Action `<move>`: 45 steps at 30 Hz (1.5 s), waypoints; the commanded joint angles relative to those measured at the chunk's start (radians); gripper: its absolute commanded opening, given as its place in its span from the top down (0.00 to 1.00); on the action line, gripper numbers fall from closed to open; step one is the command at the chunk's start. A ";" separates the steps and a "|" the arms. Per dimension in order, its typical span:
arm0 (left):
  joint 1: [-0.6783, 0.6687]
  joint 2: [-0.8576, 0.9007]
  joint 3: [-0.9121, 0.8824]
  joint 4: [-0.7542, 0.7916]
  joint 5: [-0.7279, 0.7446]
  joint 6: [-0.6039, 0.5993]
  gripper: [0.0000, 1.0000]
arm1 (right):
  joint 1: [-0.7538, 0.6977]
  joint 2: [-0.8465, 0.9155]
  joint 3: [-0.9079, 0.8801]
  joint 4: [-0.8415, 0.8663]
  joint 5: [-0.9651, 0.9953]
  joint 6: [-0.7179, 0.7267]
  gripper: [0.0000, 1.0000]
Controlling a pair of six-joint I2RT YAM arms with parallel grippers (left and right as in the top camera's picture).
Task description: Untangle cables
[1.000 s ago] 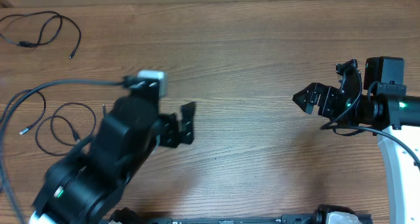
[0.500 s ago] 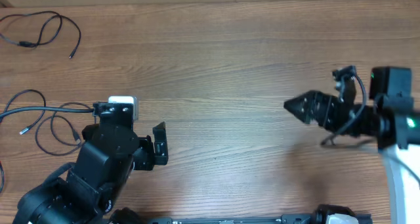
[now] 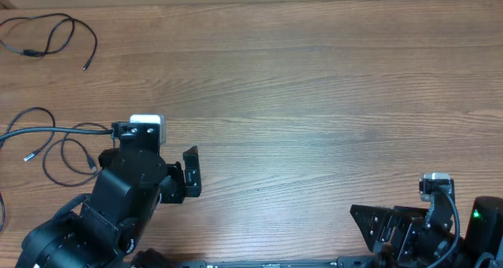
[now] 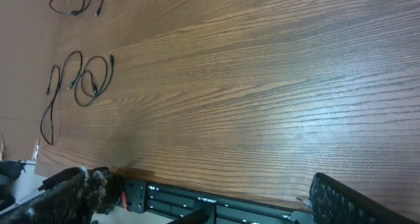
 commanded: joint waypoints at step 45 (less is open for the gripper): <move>0.000 -0.001 -0.001 0.003 -0.017 -0.014 0.01 | 0.138 -0.585 -0.912 1.145 0.302 -0.086 0.00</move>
